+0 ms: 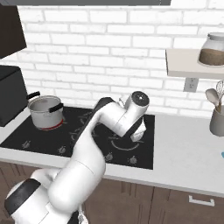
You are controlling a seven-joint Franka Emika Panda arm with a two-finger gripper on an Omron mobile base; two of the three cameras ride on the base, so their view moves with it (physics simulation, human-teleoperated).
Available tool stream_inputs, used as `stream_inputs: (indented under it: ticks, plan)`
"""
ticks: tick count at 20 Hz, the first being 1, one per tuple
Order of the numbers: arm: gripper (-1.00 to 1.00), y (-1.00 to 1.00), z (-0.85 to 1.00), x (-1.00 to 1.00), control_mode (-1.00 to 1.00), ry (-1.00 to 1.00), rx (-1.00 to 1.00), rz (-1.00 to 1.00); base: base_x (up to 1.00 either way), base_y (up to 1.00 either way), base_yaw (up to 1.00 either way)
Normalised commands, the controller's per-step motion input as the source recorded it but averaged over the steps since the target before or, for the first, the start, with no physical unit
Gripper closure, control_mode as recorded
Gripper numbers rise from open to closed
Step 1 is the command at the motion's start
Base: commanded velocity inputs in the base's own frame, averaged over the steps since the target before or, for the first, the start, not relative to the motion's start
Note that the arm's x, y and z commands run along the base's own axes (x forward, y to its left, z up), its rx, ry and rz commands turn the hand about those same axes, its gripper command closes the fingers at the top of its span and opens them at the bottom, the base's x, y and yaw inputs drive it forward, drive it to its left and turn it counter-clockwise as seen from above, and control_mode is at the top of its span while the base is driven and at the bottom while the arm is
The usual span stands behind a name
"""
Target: Put the broccoli and lemon in the pot. Retrieve the spatula and lightly stir the vegetables in the pot.
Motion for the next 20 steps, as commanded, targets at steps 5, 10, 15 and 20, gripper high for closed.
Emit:
stream_inputs:
  ticks: [5, 10, 15, 20]
  plan:
    - [1.0, 1.0, 0.51, -0.07, -1.0, 0.0, -0.27, 0.31, 0.0, 0.0, 0.0]
    - [1.0, 1.0, 0.09, -0.31, -1.0, -0.1, -0.36, 0.29, 0.0, 0.0, 0.0]
    - [1.0, 1.0, 0.0, -0.19, -1.0, -0.13, -0.26, 0.28, 0.0, 0.0, 0.0]
    - [1.0, 1.0, 0.11, -0.01, -1.0, -0.13, -0.2, 0.27, 0.0, 0.0, 0.0]
